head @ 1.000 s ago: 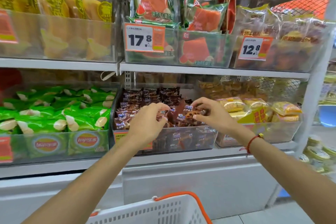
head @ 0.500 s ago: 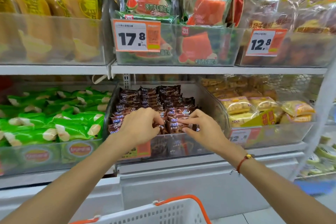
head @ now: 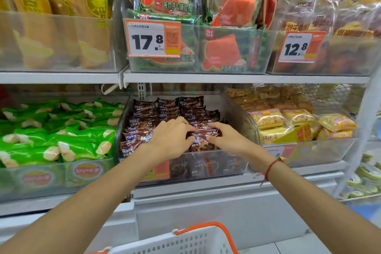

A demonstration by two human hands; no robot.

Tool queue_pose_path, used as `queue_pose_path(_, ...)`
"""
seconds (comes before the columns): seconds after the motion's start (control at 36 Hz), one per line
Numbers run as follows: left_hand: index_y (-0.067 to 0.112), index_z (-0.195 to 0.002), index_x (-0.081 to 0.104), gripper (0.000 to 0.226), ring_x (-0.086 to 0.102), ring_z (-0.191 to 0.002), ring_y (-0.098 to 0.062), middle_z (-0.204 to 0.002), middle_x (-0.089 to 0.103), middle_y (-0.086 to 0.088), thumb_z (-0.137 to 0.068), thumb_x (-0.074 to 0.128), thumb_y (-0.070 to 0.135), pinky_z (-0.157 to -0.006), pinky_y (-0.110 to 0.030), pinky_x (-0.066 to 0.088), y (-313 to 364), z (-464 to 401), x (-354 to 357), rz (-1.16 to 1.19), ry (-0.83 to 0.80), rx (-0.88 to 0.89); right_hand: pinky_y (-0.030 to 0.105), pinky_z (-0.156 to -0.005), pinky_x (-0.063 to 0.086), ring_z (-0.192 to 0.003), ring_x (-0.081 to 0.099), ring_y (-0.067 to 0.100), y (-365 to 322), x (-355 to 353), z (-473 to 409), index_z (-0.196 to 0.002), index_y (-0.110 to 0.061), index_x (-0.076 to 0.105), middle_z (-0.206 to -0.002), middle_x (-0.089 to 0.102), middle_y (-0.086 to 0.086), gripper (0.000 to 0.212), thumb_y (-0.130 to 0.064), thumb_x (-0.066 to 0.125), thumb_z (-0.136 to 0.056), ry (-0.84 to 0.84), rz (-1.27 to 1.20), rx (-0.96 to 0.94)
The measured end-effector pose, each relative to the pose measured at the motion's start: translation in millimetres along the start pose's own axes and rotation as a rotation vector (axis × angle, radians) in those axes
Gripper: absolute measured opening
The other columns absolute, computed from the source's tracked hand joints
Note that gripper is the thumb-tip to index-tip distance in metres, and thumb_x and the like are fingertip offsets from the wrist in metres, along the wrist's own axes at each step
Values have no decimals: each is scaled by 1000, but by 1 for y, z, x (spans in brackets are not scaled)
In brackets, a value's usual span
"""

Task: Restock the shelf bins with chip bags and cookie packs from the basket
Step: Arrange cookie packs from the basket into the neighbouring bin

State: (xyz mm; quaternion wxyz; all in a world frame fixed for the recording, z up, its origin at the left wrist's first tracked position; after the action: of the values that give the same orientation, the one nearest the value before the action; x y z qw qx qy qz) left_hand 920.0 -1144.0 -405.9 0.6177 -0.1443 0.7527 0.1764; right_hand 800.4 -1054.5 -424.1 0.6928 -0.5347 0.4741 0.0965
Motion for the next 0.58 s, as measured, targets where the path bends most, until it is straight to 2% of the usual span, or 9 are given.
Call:
queue_pose_path(0.11, 30, -135, 52, 39, 47, -124, -19, -143, 41, 6, -98, 45, 43, -100, -37, 31, -4, 3, -4, 55, -5, -22, 40, -96, 49, -107, 61, 23, 1, 0, -8, -140, -23, 43, -127, 59, 3, 50, -24, 58, -93, -33, -6, 16)
queue_pose_path(0.14, 30, -134, 53, 39, 47, -124, -19, -142, 41, 5, -98, 46, 43, -99, -37, 33, -3, 3, -4, 58, 0, -21, 40, -97, 48, -110, 60, 23, 3, -1, -10, -140, -23, 45, -127, 59, 4, 49, -25, 59, -93, -40, 1, 18)
queue_pose_path(0.22, 29, -131, 56, 37, 50, -120, -22, -139, 46, 1, -97, 50, 41, -94, -37, 40, 2, -3, -2, 32, 23, -18, 33, -105, 39, -128, 47, 20, 6, -3, -10, -139, -22, 47, -145, 46, 2, 47, -28, 58, -94, -51, 30, -7)
queue_pose_path(0.28, 27, -131, 57, 36, 50, -118, -24, -137, 47, -1, -97, 50, 38, -92, -38, 42, 4, -7, -2, 3, 17, -26, 31, -102, 38, -128, 47, 20, 5, -3, -8, -140, -23, 46, -146, 44, 3, 46, -30, 55, -96, -41, 49, -28)
queue_pose_path(0.39, 23, -135, 52, 38, 47, -122, -25, -140, 46, -3, -99, 47, 35, -95, -40, 41, 10, -5, -3, -70, 13, -23, 36, -107, 34, -134, 40, 23, 5, -1, 2, -145, -19, 37, -148, 40, 6, 50, -37, 46, -99, 50, 229, -82)
queue_pose_path(0.5, 23, -134, 53, 38, 44, -125, -20, -139, 49, 3, -98, 49, 33, -100, -39, 39, 18, 12, -11, -26, 190, 17, 39, -107, 36, -131, 39, 25, 5, -8, 23, -144, -14, 38, -141, 43, 10, 51, -36, 46, -99, 218, 283, -163)
queue_pose_path(0.58, 26, -127, 58, 32, 48, -119, -16, -130, 56, 7, -96, 52, 32, -94, -34, 42, 24, 36, -21, 90, 362, 39, 36, -103, 37, -127, 42, 22, 3, -17, 47, -137, -15, 46, -135, 48, 5, 44, -28, 52, -96, 369, 261, -255)
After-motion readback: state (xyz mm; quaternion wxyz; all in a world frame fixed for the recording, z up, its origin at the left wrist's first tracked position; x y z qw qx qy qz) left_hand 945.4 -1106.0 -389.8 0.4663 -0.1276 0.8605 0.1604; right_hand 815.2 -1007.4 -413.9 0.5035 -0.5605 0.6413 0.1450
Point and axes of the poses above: each hand's wrist, its own z-axis away from the middle knuckle, its own x-axis out of the palm, y = z × x, the point moved 5 cm from there along -z, towards the middle knuckle
